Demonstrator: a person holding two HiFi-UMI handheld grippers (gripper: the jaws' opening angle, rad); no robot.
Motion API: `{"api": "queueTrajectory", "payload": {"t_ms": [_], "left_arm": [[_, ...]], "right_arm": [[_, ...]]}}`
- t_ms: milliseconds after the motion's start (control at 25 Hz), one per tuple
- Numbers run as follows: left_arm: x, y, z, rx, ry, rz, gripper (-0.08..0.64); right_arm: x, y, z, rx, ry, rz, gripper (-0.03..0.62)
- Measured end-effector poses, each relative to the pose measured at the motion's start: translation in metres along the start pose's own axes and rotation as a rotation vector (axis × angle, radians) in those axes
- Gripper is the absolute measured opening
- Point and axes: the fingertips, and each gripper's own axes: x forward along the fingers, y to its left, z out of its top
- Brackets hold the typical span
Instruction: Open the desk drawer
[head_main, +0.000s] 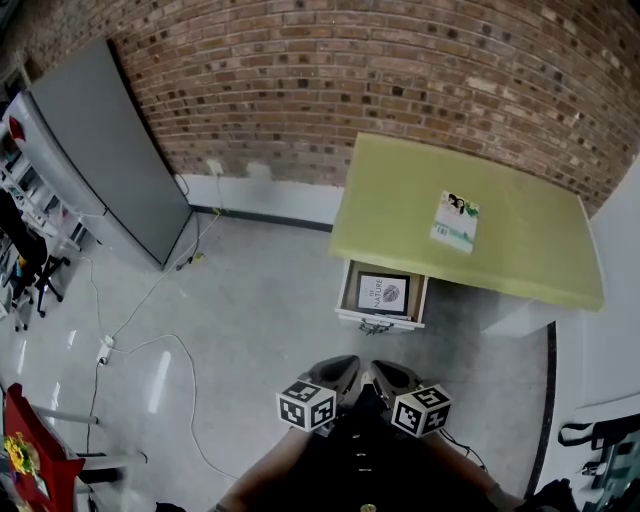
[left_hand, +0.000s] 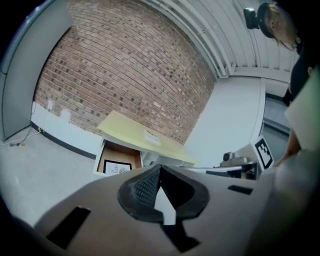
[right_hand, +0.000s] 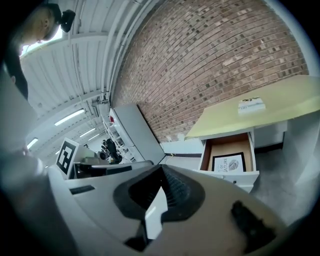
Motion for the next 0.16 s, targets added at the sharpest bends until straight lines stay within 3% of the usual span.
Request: {"api": "queueTrajectory", "payload": {"t_ms": [160], "left_arm": [[-0.0033, 0.0071, 0.0041, -0.011, -0.015, 0.016, 0.009]], "right_arm": [[0.0030, 0.0010, 0.0011, -0.002, 0.004, 0.000, 0.012]]}}
